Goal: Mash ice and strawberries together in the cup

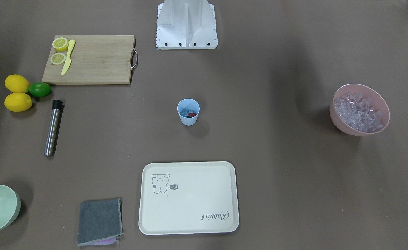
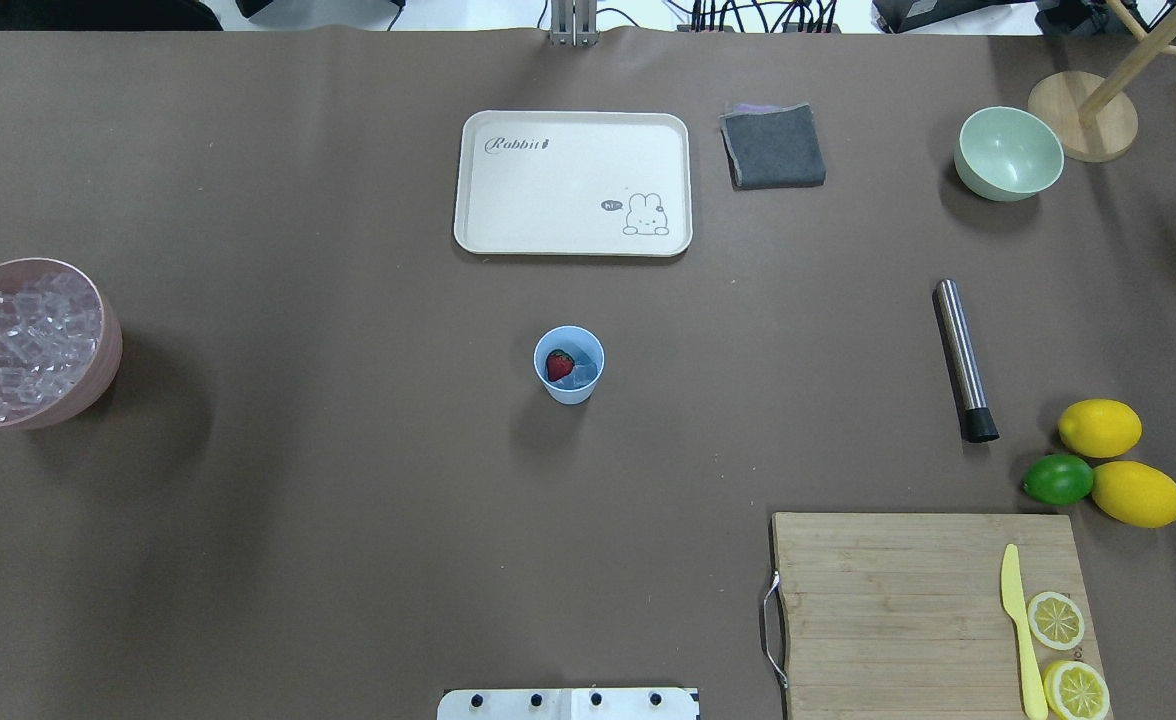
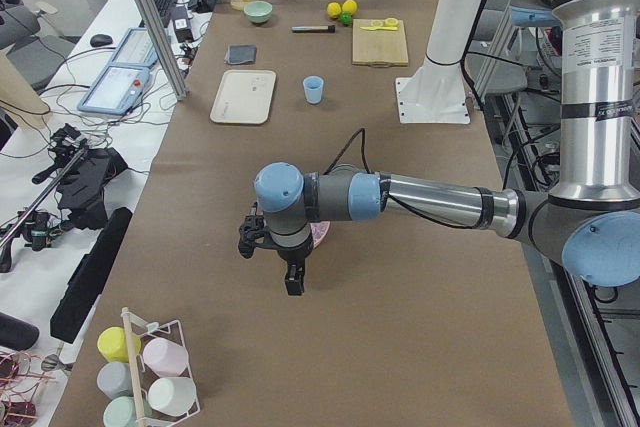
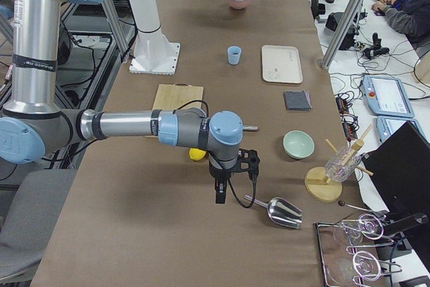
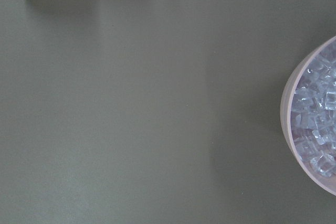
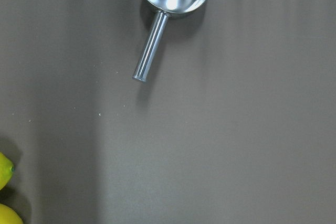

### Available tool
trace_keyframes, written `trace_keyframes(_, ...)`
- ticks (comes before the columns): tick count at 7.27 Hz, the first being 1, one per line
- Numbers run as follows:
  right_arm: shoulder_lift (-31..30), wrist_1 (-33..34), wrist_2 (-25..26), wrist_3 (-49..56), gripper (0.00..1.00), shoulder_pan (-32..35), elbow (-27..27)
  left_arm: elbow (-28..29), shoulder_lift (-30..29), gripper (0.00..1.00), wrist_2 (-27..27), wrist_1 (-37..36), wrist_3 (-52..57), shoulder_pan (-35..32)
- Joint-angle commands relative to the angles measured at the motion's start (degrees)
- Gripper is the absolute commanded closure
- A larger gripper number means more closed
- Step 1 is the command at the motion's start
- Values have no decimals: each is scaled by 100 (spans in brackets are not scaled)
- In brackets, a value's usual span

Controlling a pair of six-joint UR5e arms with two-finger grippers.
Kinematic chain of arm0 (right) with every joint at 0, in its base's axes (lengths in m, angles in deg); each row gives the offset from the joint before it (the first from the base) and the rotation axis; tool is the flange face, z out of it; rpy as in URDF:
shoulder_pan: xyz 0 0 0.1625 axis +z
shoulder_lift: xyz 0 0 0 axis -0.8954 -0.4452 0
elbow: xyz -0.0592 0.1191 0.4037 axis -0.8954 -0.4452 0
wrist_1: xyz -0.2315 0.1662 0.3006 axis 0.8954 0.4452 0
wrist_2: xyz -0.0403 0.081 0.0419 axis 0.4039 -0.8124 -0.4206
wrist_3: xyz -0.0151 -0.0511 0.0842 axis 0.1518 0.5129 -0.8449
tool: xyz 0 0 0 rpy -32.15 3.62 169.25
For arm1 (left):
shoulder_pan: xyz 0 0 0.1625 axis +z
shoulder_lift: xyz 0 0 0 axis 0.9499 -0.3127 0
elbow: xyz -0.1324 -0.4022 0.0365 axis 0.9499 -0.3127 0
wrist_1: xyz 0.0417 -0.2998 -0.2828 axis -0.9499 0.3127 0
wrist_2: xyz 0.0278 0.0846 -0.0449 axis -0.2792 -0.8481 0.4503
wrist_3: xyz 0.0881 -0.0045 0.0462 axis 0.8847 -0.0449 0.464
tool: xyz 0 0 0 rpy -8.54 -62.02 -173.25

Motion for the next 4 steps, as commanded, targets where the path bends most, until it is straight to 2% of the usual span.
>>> trace_keyframes(1,2,-6,14,-9,0,-1,66,11,2,1,-8,45,0,6)
trace_keyframes(4,46,-6,14,-18,0,8,84,2,11,1,0,89,0,6)
